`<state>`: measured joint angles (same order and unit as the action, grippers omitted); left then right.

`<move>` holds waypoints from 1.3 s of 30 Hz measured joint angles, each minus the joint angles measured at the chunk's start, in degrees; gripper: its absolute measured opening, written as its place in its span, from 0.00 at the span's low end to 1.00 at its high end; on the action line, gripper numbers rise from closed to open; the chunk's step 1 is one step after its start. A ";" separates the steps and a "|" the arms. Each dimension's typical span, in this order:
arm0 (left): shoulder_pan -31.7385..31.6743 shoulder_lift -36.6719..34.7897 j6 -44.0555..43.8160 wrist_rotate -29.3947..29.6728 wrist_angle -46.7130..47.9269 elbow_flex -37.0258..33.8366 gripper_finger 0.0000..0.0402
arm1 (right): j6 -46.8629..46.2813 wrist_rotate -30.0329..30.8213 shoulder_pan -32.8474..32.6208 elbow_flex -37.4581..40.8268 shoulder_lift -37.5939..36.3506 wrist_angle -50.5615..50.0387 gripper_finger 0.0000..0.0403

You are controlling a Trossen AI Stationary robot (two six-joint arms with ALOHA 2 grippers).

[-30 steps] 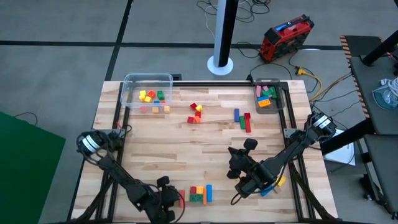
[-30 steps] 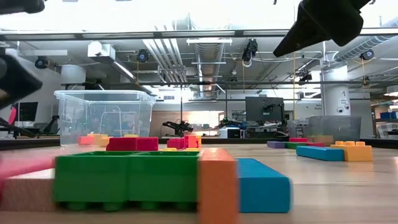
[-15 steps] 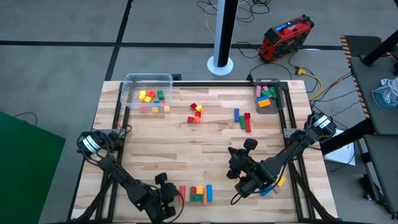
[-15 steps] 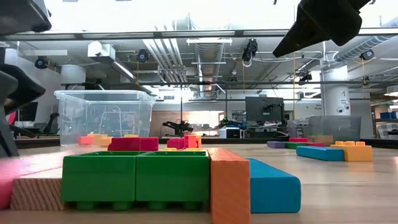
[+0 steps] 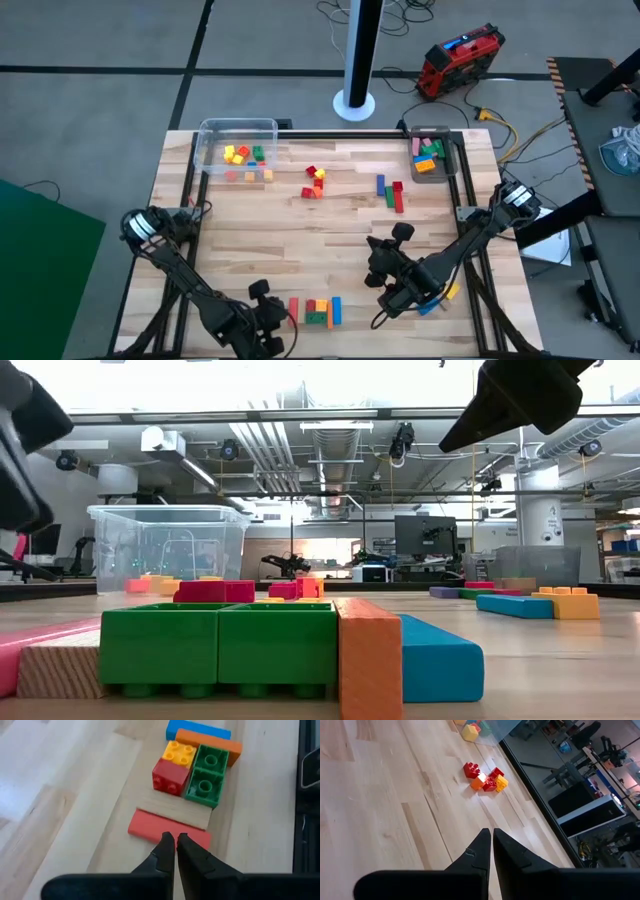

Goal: Sort blocks by size
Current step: Put the orange rectangular wooden block into the black bin

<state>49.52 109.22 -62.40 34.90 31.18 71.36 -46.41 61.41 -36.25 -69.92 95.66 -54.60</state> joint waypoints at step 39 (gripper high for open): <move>-0.97 1.99 -10.39 0.18 8.08 -1.13 0.12 | -0.07 -0.02 0.00 2.70 -0.01 1.18 0.03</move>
<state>48.55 111.20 -72.79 35.08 39.27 70.23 -46.48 61.39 -36.25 -67.22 95.66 -53.41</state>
